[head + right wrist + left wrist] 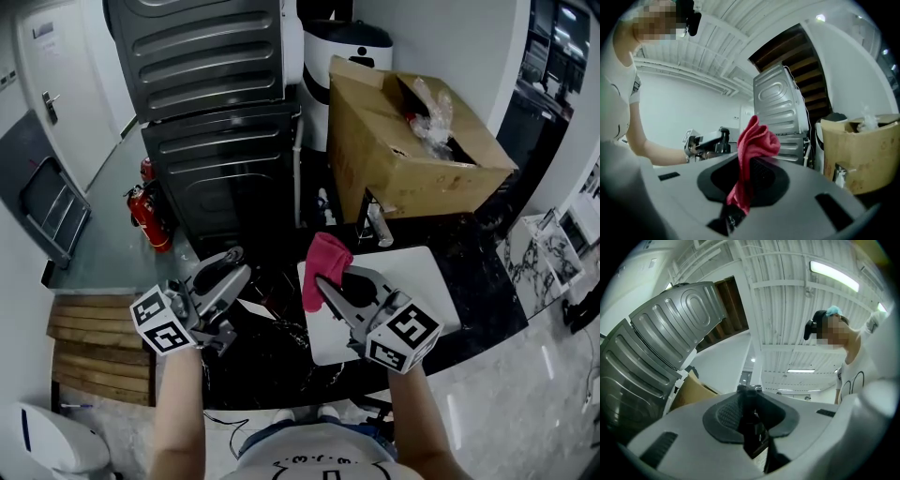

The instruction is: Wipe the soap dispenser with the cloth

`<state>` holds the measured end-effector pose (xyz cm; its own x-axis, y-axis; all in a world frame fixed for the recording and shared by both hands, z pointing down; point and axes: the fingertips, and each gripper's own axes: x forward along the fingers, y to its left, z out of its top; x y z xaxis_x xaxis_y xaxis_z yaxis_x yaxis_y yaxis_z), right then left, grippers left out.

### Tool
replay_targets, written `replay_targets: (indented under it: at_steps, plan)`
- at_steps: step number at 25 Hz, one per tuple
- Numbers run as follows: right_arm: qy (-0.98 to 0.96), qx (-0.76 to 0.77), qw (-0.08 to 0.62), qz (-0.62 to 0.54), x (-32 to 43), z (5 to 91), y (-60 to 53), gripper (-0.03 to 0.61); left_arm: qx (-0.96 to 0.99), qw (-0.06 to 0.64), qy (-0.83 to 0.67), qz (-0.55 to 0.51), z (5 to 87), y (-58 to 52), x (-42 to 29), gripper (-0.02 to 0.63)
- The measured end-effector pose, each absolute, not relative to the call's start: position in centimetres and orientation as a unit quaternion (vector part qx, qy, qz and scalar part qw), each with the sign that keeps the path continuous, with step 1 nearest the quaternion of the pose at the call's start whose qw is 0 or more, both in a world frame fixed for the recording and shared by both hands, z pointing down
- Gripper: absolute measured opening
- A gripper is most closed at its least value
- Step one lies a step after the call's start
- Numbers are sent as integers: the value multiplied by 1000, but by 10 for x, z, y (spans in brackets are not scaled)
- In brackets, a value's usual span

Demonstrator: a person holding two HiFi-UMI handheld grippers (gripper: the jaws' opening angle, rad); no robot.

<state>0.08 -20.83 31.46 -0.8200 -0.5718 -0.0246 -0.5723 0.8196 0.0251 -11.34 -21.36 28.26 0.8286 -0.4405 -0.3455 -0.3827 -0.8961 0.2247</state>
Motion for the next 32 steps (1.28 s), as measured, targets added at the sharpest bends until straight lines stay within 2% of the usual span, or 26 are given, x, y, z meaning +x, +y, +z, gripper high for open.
replay_targets:
  at_steps: [4, 10, 17, 25, 28, 32]
  plan:
    - [966, -254, 32, 24, -23, 286, -207, 54, 957, 71, -207, -189, 284, -213, -109, 92]
    - [971, -232, -9, 50, -52, 295, -205, 54, 958, 67, -213, -182, 287, -214, -103, 93]
    - [973, -229, -28, 6, -39, 337, -193, 54, 951, 62, -223, -207, 279, -213, -113, 92]
    - [970, -233, -65, -33, -30, 378, -185, 54, 958, 50, -216, -181, 286, -209, -107, 92]
    - [968, -237, -76, -37, -16, 381, -188, 54, 966, 38, -185, -178, 284, -196, -104, 92]
    - [975, -210, -56, -37, -6, 361, -191, 54, 976, 34, -110, -187, 278, -174, -105, 92]
